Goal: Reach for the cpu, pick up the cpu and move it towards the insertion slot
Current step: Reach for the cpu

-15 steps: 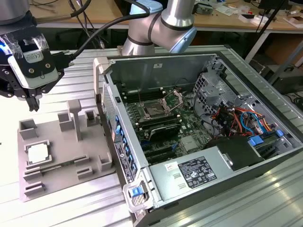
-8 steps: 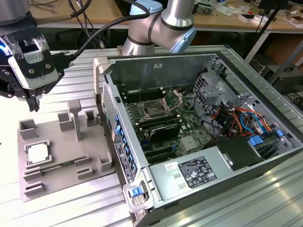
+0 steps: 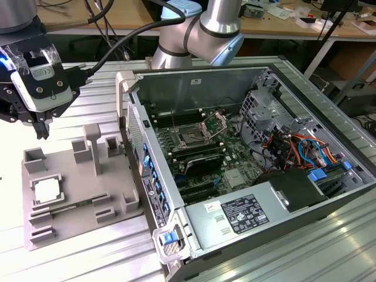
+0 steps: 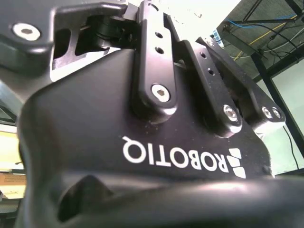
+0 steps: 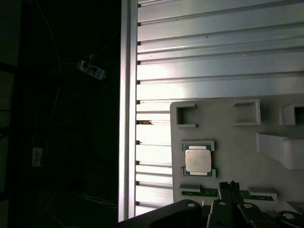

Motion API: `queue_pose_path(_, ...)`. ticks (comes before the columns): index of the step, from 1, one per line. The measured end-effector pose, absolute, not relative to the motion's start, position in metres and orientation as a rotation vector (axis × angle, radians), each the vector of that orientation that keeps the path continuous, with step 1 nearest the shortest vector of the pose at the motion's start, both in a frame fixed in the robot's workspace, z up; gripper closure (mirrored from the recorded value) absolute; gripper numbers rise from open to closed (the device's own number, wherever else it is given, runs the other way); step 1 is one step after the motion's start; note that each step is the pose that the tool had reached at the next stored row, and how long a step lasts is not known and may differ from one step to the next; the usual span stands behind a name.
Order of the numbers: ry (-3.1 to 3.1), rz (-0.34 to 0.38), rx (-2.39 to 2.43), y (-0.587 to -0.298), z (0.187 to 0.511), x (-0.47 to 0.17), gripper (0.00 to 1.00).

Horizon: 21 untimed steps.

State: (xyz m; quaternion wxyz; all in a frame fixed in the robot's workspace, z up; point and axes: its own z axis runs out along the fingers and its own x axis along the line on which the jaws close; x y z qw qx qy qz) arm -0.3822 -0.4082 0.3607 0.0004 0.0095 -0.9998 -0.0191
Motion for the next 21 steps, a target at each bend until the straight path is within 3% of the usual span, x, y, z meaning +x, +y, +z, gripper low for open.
queue_pose_path(21, -3.140, -0.060, 0.030, -0.4082, 0.3532, -0.3822, 0.89)
